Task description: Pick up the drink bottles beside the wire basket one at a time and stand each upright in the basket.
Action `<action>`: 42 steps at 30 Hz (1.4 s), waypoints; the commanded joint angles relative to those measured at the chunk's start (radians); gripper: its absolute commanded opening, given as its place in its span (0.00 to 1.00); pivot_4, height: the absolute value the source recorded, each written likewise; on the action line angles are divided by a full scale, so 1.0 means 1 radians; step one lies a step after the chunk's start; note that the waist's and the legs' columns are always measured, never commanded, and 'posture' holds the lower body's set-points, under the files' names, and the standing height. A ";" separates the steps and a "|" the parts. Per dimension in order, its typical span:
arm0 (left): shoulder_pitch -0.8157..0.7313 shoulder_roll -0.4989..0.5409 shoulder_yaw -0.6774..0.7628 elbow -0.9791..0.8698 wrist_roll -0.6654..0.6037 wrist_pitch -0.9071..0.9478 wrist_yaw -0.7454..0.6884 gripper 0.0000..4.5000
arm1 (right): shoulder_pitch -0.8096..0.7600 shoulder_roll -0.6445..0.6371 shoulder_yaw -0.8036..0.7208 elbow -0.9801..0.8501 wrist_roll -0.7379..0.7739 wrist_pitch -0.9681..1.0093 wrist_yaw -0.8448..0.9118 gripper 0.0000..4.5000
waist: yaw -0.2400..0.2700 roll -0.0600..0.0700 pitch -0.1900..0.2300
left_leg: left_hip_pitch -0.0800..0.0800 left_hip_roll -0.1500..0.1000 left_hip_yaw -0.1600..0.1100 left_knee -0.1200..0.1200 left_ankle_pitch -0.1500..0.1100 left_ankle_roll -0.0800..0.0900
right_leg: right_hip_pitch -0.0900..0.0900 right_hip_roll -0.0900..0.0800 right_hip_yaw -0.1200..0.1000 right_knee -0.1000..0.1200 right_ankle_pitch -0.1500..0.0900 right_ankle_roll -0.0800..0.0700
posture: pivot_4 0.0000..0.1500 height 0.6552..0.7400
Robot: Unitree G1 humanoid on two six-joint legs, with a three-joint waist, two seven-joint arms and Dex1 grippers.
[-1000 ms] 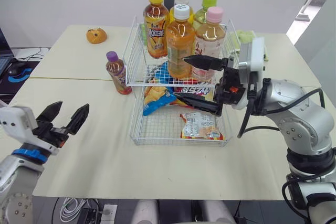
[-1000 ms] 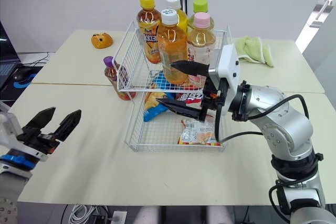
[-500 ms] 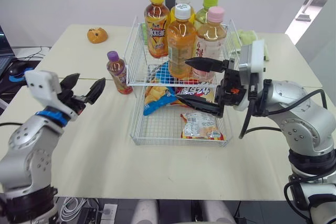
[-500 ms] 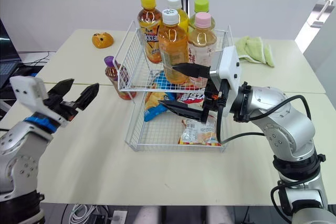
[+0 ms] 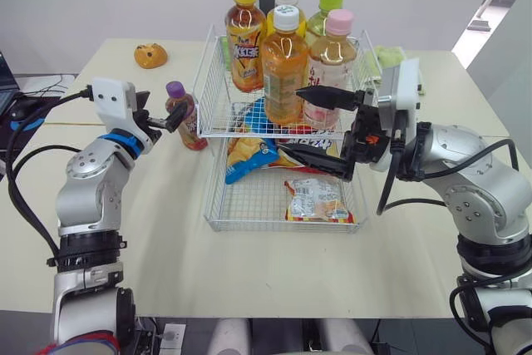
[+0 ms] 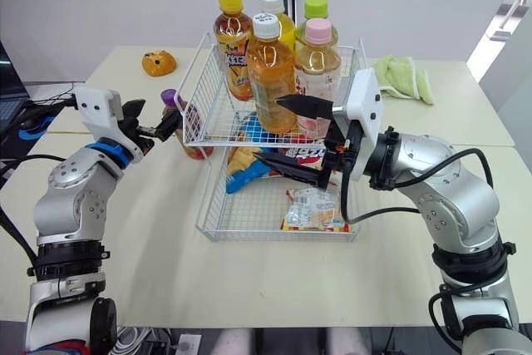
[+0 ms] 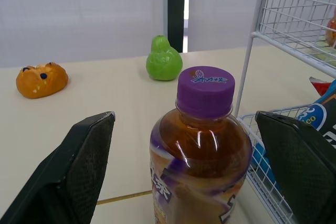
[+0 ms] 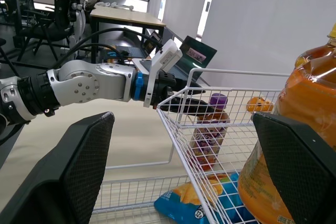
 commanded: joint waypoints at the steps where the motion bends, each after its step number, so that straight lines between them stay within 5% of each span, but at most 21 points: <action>1: -0.059 0.005 -0.013 0.045 0.027 -0.058 -0.023 0.99 | -0.013 -0.010 -0.035 -0.044 0.005 -0.006 -0.017 1.00 | 0.000 0.000 0.000 | 0.000 0.000 0.000 0.000 0.000 0.000 | 0.000 0.000 0.000 0.000 0.000 0.000 | 1.00 1.00; 19: -0.179 -0.026 -0.048 0.226 0.086 -0.145 -0.045 0.99 | 0.000 -0.013 -0.040 -0.097 0.031 0.033 -0.064 1.00 | -0.001 0.000 0.000 | 0.000 0.000 0.000 0.000 0.000 0.000 | 0.000 0.000 0.000 0.000 0.000 0.000 | 1.00 1.00; 23: -0.185 -0.023 -0.054 0.244 0.094 -0.145 -0.052 0.80 | -0.001 -0.014 -0.040 -0.096 0.032 0.032 -0.067 1.00 | -0.001 0.000 0.000 | 0.000 0.000 0.000 0.000 0.000 0.000 | 0.000 0.000 0.000 0.000 0.000 0.000 | 1.00 1.00; 30: -0.182 -0.025 -0.061 0.251 0.099 -0.133 -0.069 0.30 | -0.006 -0.014 -0.041 -0.086 0.030 0.026 -0.066 1.00 | -0.002 0.000 0.000 | 0.000 0.000 0.000 0.000 0.000 0.000 | 0.000 0.000 0.000 0.001 0.000 0.000 | 1.00 1.00; 42: -0.100 0.052 0.026 0.115 0.039 -0.092 -0.093 0.30 | -0.008 -0.021 -0.050 -0.076 0.030 0.019 -0.052 1.00 | -0.014 0.000 0.000 | 0.000 0.000 0.000 0.000 0.000 0.000 | 0.000 0.000 0.000 0.000 0.000 0.000 | 1.00 1.00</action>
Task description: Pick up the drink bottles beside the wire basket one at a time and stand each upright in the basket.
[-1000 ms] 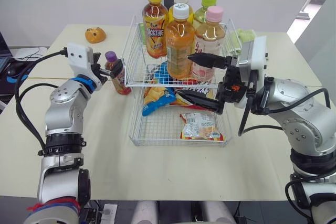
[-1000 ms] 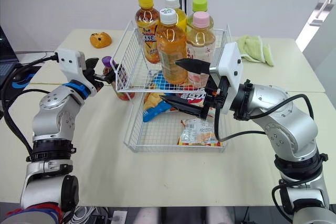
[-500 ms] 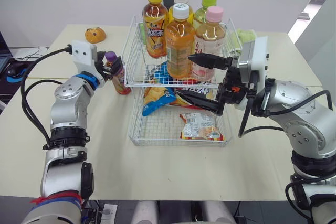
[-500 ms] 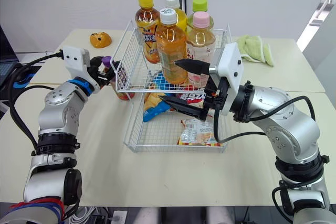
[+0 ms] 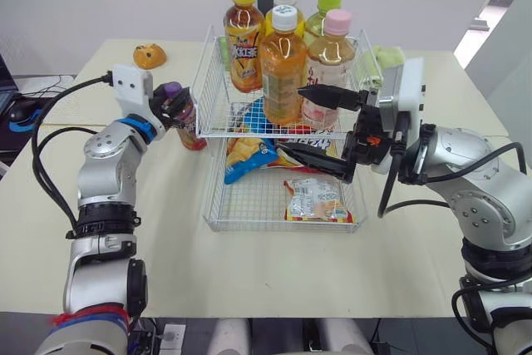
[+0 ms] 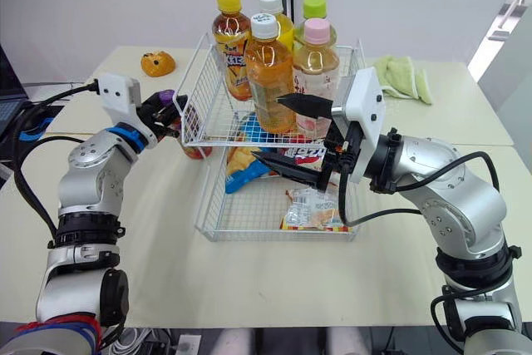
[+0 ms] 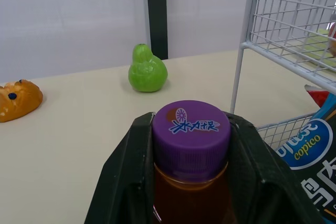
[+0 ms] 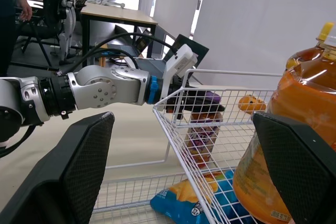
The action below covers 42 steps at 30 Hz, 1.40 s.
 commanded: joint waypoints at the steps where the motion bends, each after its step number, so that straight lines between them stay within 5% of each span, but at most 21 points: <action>1: 0.015 0.070 0.062 -0.100 -0.028 0.027 -0.012 0.30 | -0.016 -0.008 -0.041 -0.019 0.013 -0.017 0.003 1.00 | -0.006 0.000 0.000 | 0.000 0.000 0.000 0.000 0.000 0.000 | 0.000 0.000 0.000 0.000 0.000 0.000 | 1.00 1.00; 13: -0.060 0.425 0.160 -0.313 -0.299 0.377 -0.314 0.30 | -0.018 -0.023 -0.067 0.004 0.066 -0.028 0.073 1.00 | -0.006 -0.001 0.001 | -0.002 -0.001 0.000 0.000 0.000 0.000 | -0.001 -0.001 -0.001 -0.002 -0.001 0.001 | 1.00 1.00; 19: -0.292 0.541 0.106 -0.267 -0.400 0.537 -0.443 0.30 | -0.009 -0.026 -0.070 0.008 0.066 -0.031 0.082 1.00 | -0.008 -0.002 0.003 | -0.002 -0.001 -0.001 0.000 0.000 0.000 | -0.001 0.001 -0.001 -0.001 -0.001 0.001 | 1.00 1.00; 30: -0.672 0.482 -0.063 -0.097 -0.400 0.639 -0.617 0.30 | 0.027 -0.031 -0.082 -0.028 0.046 -0.029 0.036 1.00 | -0.011 -0.002 0.003 | -0.002 -0.001 0.000 0.000 0.000 0.000 | -0.002 0.001 0.000 -0.001 -0.001 0.002 | 1.00 1.00; 42: -0.652 0.281 -0.164 -0.011 -0.296 0.518 -0.676 0.30 | 0.078 -0.063 -0.104 -0.114 0.059 0.005 -0.054 1.00 | -0.011 -0.001 0.003 | -0.002 -0.001 0.001 0.000 0.000 0.000 | -0.002 0.000 0.001 0.000 -0.001 0.002 | 1.00 1.00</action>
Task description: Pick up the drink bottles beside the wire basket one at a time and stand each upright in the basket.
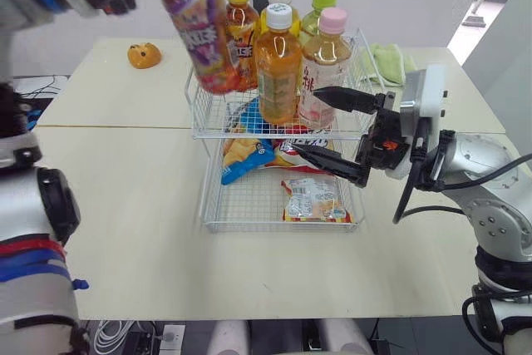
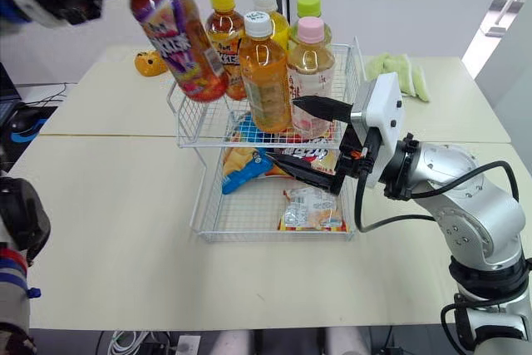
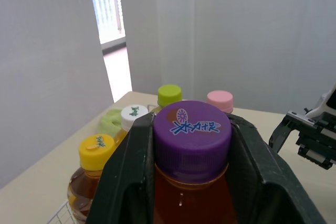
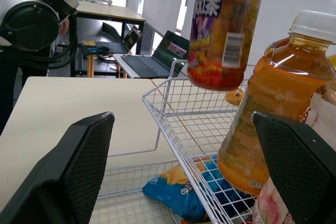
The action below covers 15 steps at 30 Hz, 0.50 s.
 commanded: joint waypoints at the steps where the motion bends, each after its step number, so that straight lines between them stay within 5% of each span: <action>1: 0.003 -0.037 0.013 -0.004 0.025 -0.064 0.005 0.30 | 0.006 -0.010 -0.042 -0.054 0.021 0.005 -0.032 1.00 | 0.000 0.000 0.000 | 0.000 0.000 0.000 0.000 0.000 0.000 | 0.000 0.000 0.000 0.000 0.000 0.000 | 1.00 1.00; 15: 0.077 -0.116 -0.012 0.004 0.104 -0.145 -0.041 0.30 | 0.018 -0.027 -0.049 -0.073 0.036 0.022 -0.071 1.00 | -0.001 0.001 -0.001 | -0.014 -0.001 0.000 0.002 0.001 -0.001 | -0.014 0.000 0.000 0.002 0.001 -0.001 | 1.00 1.00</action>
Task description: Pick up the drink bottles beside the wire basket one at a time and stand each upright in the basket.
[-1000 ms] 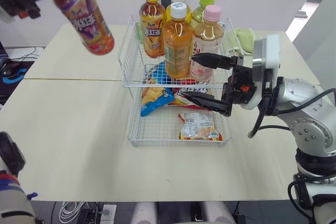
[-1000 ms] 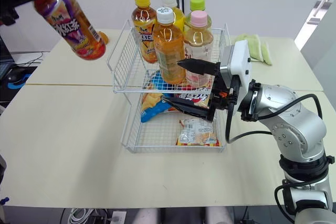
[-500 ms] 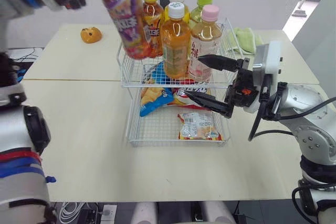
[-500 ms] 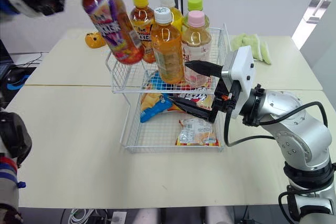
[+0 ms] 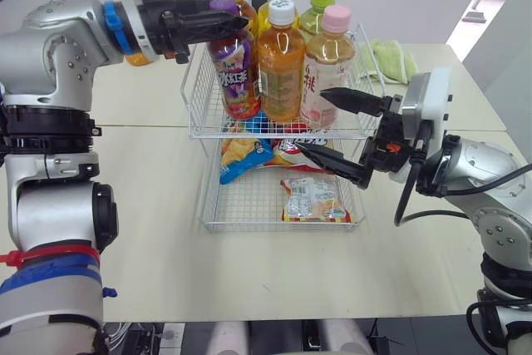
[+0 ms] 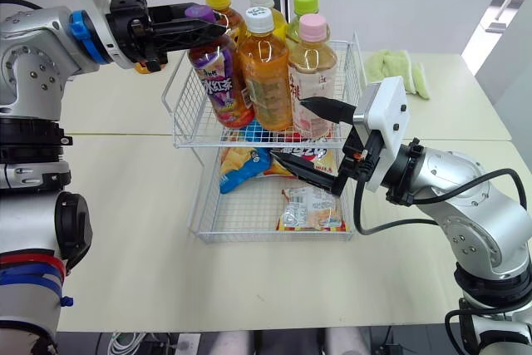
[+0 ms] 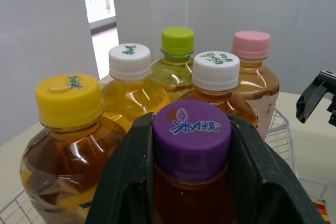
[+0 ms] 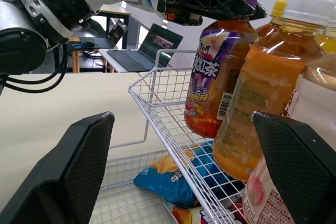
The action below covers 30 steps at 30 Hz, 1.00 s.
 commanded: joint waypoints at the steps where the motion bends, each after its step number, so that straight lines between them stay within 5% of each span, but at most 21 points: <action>1: -0.008 0.007 0.018 -0.019 0.002 -0.013 -0.015 0.30 | -0.004 -0.011 -0.032 -0.035 0.015 -0.008 -0.006 1.00 | 0.000 0.000 0.000 | 0.000 0.000 0.000 0.000 0.000 0.000 | 0.000 0.000 0.000 0.000 0.000 0.000 | 1.00 1.00; 2: -0.007 0.006 0.019 -0.018 0.004 -0.016 -0.014 0.47 | -0.005 -0.011 -0.032 -0.034 0.015 -0.008 -0.006 1.00 | 0.000 0.000 0.000 | 0.000 0.000 0.000 0.000 0.000 0.000 | 0.000 0.000 0.000 0.000 0.000 0.000 | 1.00 1.00; 10: 0.008 0.031 0.051 -0.059 -0.013 -0.005 -0.010 0.99 | -0.010 -0.012 -0.036 -0.027 0.025 -0.009 0.006 1.00 | 0.000 0.000 0.000 | 0.000 0.000 0.000 0.000 0.000 0.000 | 0.000 0.000 0.000 0.001 0.000 0.000 | 1.00 1.00; 16: 0.031 0.098 0.137 -0.105 -0.054 0.067 0.033 0.99 | -0.015 -0.033 -0.073 -0.013 0.074 -0.013 0.055 1.00 | -0.002 0.000 0.000 | 0.000 0.000 0.000 0.000 0.000 0.000 | 0.000 0.000 0.000 0.001 0.000 0.000 | 1.00 1.00; 23: 0.231 0.265 0.304 -0.177 -0.104 0.169 0.084 0.99 | -0.052 -0.184 -0.268 0.092 0.377 0.070 0.175 1.00 | -0.003 0.001 0.000 | 0.001 0.001 0.000 0.000 0.000 0.000 | 0.000 0.000 0.000 0.002 0.000 0.000 | 1.00 1.00; 30: 0.522 0.303 0.478 -0.211 -0.099 0.134 0.160 0.99 | -0.006 -0.360 -0.346 0.231 0.307 0.062 0.298 1.00 | 0.003 0.000 0.000 | 0.002 0.001 0.000 0.002 0.000 0.000 | 0.001 0.000 0.000 0.003 0.000 0.000 | 1.00 1.00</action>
